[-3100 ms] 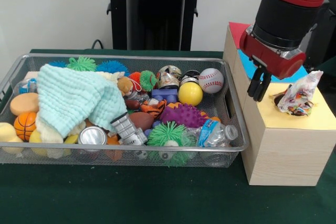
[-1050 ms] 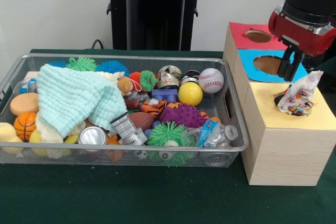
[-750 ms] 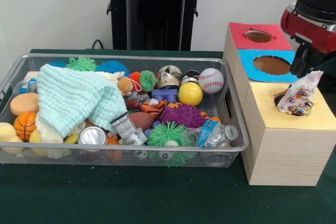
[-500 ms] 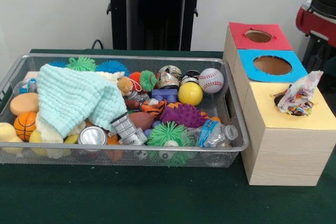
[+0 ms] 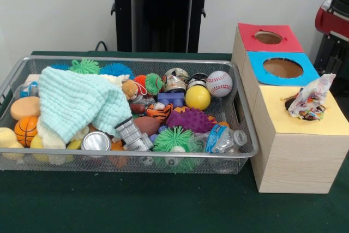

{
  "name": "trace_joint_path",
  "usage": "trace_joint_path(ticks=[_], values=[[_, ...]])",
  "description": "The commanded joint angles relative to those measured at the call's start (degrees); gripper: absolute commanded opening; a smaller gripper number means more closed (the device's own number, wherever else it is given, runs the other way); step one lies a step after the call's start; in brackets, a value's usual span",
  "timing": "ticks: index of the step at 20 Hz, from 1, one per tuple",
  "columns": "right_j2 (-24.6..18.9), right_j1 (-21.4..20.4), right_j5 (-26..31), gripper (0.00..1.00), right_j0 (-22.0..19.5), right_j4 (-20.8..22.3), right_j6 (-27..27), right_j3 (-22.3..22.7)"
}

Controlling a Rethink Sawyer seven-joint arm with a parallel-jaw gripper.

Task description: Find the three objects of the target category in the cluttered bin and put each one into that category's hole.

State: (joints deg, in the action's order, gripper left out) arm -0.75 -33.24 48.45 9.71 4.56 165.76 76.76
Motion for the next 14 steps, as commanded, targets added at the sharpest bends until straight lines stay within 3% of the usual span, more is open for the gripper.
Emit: trace_joint_path(ticks=[1, 5, 14], values=[[-2.5, 2.3, -2.8, 0.00, -2.3, -0.6, 0.2, 3.7], [-2.5, 4.0, -6.3, 0.00, -3.3, 0.3, -0.3, 4.0], [-1.2, 6.2, -8.3, 0.00, -3.8, 2.2, -0.7, 2.3]])
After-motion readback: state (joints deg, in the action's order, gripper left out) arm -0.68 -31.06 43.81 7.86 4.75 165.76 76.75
